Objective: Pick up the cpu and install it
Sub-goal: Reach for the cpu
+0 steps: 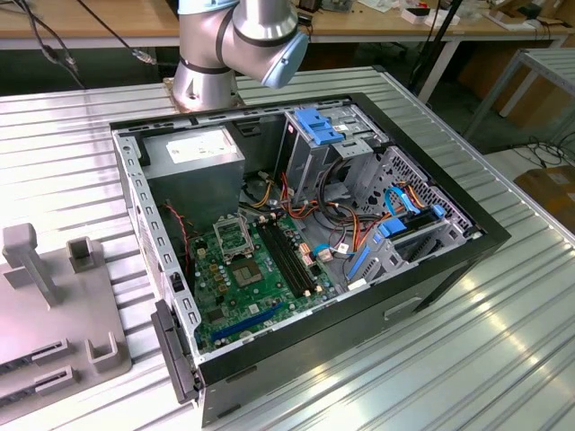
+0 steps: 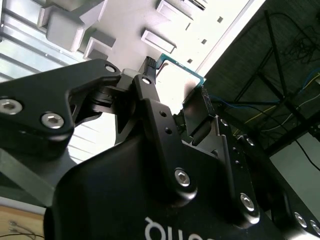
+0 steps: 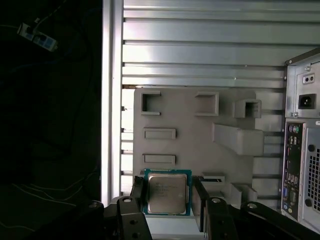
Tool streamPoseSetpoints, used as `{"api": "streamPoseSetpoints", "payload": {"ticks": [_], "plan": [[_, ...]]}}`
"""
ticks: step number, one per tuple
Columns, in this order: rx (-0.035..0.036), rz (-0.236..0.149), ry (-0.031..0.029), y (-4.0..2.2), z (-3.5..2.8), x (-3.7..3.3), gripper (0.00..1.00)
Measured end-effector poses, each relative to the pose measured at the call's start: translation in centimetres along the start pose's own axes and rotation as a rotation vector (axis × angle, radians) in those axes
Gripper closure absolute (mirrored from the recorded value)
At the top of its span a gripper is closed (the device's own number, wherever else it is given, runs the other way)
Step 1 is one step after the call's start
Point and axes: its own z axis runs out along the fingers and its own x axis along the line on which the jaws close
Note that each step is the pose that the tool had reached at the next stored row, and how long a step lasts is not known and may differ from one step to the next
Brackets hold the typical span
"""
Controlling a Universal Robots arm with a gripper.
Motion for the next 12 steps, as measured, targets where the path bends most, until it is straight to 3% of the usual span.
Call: {"api": "streamPoseSetpoints", "payload": {"ticks": [6,12], "plan": [[0.0000,0.000,0.0000,-0.01,-0.01,-0.31,0.53],[0.0000,0.000,0.0000,-0.02,-0.04,-1.09,0.53]]}}
